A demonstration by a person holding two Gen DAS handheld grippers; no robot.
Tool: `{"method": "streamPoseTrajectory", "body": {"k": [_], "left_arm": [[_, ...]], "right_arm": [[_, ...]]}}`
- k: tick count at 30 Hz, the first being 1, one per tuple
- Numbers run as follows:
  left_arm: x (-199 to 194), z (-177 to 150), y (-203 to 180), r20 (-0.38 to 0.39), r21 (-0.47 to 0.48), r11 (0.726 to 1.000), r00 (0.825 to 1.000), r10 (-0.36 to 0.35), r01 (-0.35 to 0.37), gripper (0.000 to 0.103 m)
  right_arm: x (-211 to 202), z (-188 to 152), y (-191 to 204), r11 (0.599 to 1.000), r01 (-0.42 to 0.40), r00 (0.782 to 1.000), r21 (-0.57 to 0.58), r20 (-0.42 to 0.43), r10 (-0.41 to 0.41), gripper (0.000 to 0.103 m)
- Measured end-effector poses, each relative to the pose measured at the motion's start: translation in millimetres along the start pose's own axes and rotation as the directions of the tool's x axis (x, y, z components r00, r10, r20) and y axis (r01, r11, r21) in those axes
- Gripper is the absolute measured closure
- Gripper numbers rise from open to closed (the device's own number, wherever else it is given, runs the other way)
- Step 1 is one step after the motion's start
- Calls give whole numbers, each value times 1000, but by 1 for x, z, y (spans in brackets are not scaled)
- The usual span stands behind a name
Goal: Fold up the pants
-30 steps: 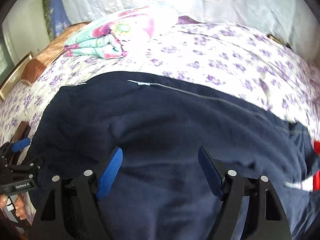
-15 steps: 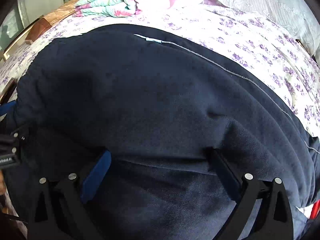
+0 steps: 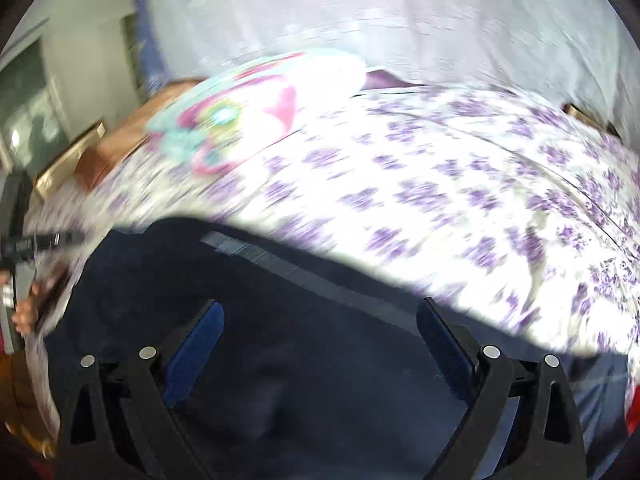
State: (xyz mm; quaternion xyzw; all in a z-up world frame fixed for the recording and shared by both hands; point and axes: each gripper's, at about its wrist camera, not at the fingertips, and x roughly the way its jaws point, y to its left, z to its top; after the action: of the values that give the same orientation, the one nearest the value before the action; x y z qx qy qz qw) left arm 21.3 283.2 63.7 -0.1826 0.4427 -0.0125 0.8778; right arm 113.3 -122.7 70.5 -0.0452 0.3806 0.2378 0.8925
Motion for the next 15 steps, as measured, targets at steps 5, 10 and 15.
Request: {"method": "streamPoseTrajectory", "body": {"k": [5, 10, 15], "left_arm": [[48, 20, -2, -101, 22, 1000, 995, -8, 10, 5], [69, 20, 5, -148, 17, 1000, 989, -5, 8, 5], [86, 29, 8, -160, 55, 997, 986, 56, -47, 5]], "right_arm": [[45, 21, -49, 999, -15, 999, -31, -51, 14, 10], [103, 15, -39, 972, -122, 970, -198, -229, 75, 21], [119, 11, -34, 947, -179, 954, -266, -280, 102, 51]]}}
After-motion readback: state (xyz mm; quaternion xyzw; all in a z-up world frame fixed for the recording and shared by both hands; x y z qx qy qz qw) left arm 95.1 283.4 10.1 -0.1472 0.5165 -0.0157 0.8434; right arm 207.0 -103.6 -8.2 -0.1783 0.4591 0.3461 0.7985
